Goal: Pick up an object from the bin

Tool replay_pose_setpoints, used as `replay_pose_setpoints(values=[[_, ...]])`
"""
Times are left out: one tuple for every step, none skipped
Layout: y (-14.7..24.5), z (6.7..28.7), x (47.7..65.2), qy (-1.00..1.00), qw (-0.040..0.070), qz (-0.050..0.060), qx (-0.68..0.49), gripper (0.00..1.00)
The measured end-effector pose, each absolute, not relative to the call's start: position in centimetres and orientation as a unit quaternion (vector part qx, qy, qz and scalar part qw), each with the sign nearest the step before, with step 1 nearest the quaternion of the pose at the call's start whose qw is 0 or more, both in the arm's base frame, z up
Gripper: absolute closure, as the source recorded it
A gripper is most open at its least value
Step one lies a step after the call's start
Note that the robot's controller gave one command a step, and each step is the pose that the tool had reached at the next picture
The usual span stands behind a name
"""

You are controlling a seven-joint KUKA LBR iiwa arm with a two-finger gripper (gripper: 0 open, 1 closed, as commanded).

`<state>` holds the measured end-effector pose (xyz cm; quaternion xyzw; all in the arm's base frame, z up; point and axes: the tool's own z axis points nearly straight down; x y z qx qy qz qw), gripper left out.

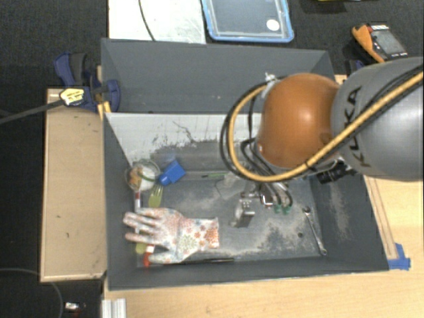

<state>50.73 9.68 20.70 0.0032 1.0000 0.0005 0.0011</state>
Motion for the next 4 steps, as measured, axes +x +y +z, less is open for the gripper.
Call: replay_pose_setpoints(values=[[9.7, 20.7, 50.7, 1.0, 0.001, 0.001, 0.004, 0.0], [11.8, 18.9, 51.9, 1.0, 0.007, 0.0, 0.0, 0.0], [14.6, 17.2, 51.2, 0.998, 0.0, 0.0, -0.057, 0.0], [16.1, 13.0, 50.4, 0.999, 0.008, 0.002, -0.045, 0.0]])
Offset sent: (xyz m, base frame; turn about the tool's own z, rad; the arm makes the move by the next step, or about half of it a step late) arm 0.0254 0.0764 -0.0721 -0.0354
